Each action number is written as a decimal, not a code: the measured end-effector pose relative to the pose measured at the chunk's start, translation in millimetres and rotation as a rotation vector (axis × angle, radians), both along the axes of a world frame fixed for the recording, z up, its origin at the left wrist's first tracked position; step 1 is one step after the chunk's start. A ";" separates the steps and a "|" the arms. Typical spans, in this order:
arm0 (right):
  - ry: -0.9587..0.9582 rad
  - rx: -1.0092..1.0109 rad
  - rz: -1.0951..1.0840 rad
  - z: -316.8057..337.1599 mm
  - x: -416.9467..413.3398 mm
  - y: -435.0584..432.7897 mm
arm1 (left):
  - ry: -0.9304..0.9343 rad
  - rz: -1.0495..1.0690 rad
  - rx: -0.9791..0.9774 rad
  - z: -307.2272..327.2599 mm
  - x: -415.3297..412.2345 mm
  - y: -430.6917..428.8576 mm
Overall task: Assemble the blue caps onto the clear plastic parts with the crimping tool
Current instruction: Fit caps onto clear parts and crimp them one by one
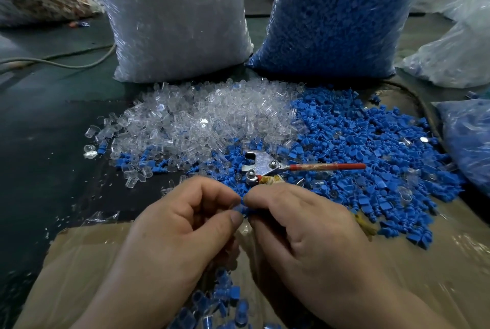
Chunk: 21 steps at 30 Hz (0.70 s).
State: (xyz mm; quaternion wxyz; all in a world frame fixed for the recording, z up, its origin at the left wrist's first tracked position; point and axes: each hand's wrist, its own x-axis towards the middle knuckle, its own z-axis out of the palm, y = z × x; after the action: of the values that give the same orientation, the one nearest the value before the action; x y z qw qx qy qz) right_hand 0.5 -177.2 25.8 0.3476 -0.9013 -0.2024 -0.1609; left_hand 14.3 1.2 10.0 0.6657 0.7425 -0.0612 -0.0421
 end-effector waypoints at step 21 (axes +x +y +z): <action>0.177 -0.508 -0.220 3.4 17.1 -22.9 | 0.078 0.047 -0.026 3.0 2.9 1.1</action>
State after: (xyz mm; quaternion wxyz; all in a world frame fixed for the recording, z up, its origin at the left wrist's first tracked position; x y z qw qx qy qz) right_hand 17.6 -200.2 29.1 0.1076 -0.9865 -0.1063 -0.0625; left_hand 17.2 2.3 13.0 0.6781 0.7327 -0.0183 -0.0547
